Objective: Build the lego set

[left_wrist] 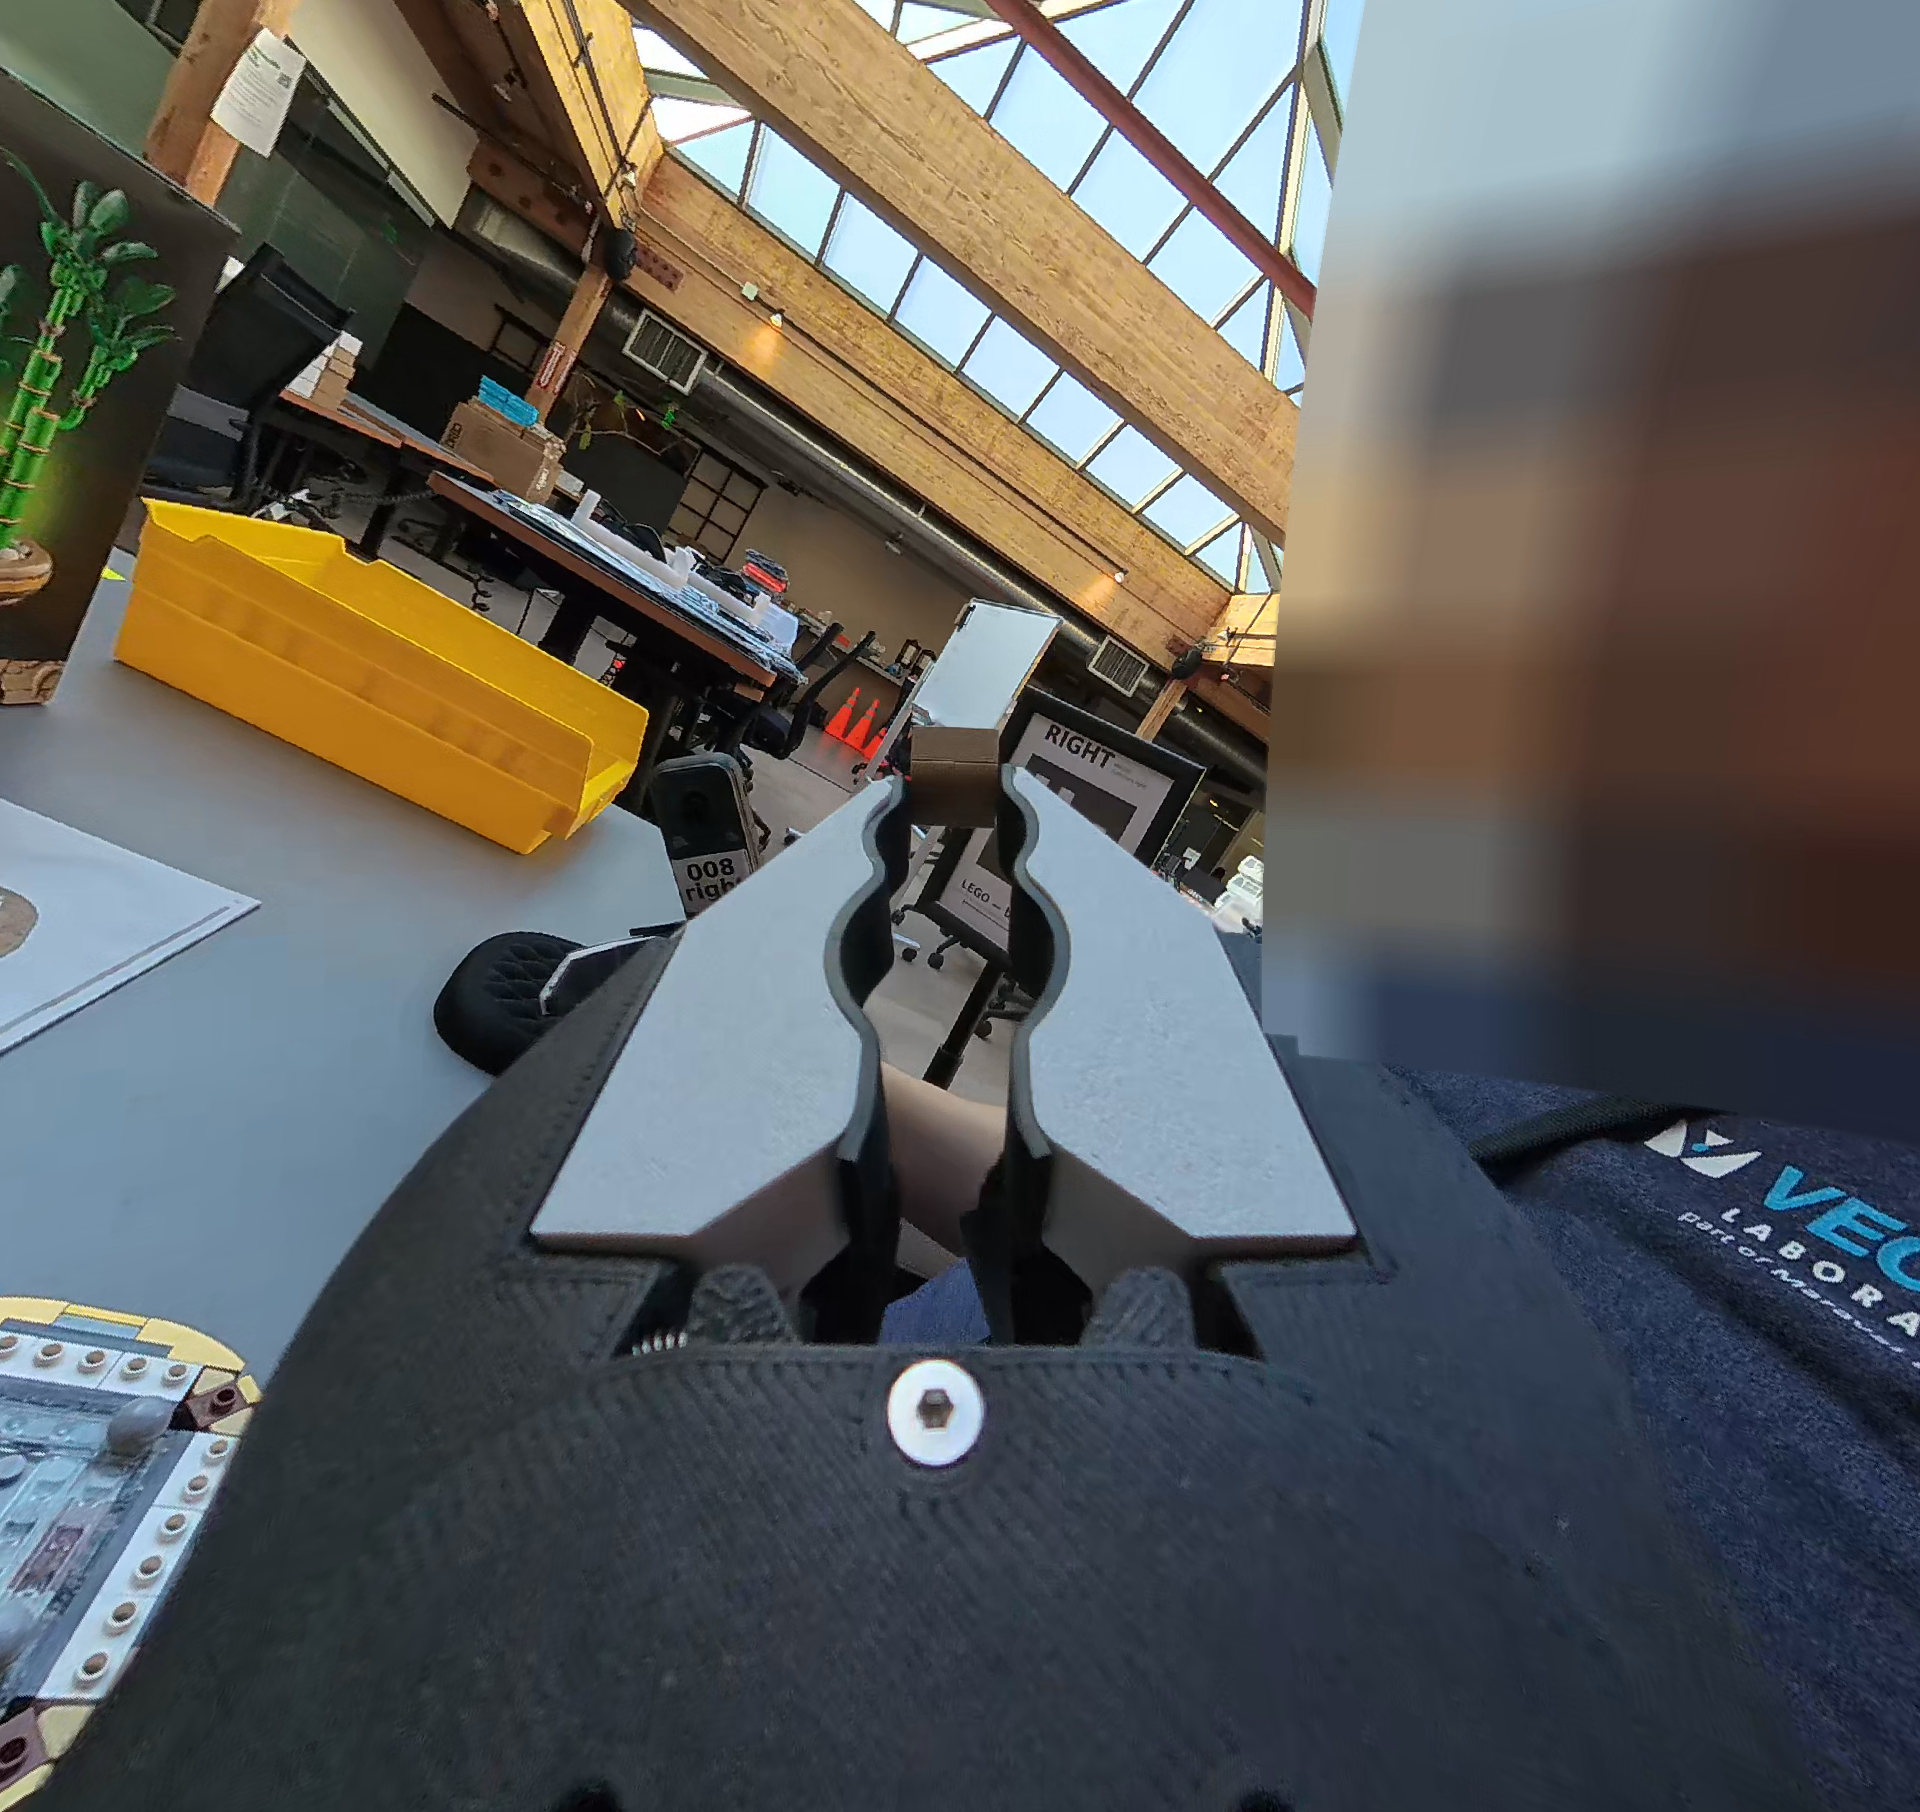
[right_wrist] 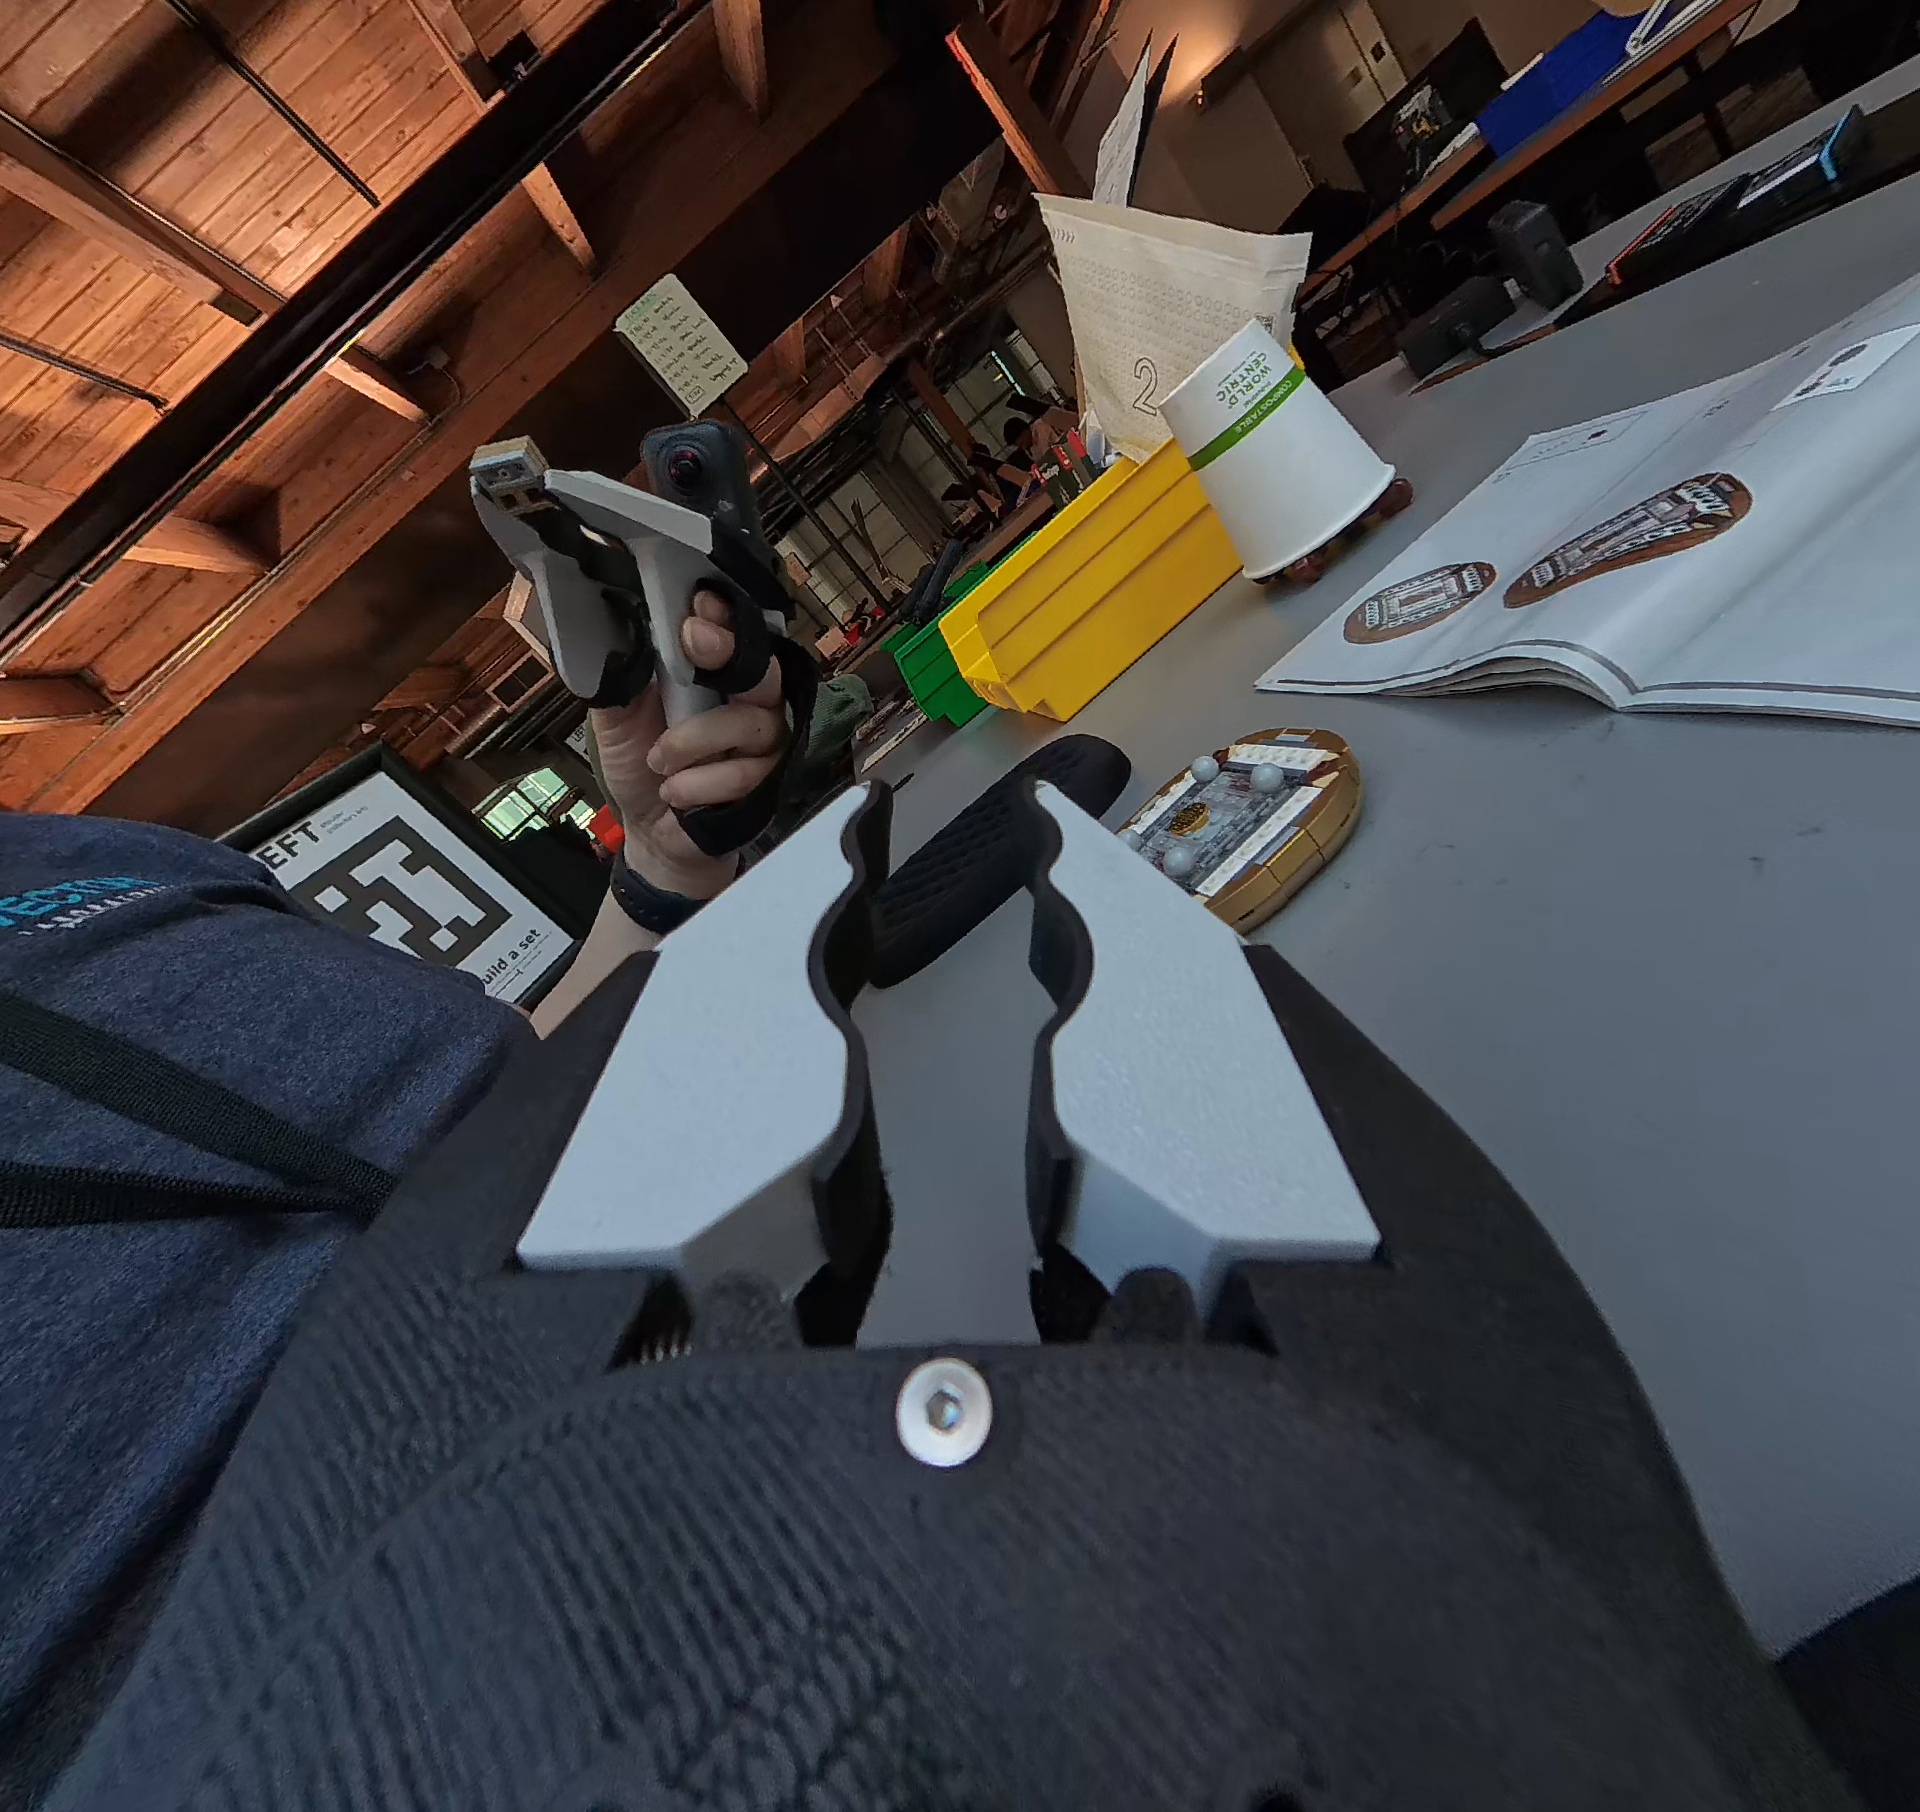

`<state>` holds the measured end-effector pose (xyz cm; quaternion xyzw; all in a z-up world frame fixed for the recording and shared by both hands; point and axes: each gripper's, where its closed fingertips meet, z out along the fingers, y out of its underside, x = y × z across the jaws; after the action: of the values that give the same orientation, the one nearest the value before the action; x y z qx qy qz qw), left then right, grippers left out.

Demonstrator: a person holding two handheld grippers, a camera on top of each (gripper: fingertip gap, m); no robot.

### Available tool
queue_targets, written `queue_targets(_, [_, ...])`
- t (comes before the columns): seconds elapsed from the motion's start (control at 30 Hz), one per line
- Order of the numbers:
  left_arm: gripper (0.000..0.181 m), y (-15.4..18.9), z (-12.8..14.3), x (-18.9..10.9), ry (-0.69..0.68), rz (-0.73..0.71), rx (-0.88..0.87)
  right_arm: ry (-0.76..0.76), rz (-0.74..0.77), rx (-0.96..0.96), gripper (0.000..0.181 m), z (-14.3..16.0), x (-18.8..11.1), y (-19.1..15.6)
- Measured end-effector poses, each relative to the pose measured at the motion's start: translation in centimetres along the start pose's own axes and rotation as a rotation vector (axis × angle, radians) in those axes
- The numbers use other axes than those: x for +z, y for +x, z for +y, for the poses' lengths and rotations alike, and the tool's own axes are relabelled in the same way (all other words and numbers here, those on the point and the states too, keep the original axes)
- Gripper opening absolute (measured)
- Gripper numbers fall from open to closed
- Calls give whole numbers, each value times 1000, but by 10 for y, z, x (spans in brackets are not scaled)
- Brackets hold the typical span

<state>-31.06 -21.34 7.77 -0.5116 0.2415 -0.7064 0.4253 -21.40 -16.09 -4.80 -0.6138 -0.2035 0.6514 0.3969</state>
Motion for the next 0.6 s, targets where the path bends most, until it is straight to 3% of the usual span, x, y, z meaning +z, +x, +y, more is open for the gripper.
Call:
queue_targets(0.33, [14, 3, 19, 3, -201, -72, 206, -22, 13, -16, 23, 4, 2, 1])
queue_targets(0.6, [14, 7, 16, 3, -191, -68, 210, -26, 14, -15, 23, 5, 3, 1])
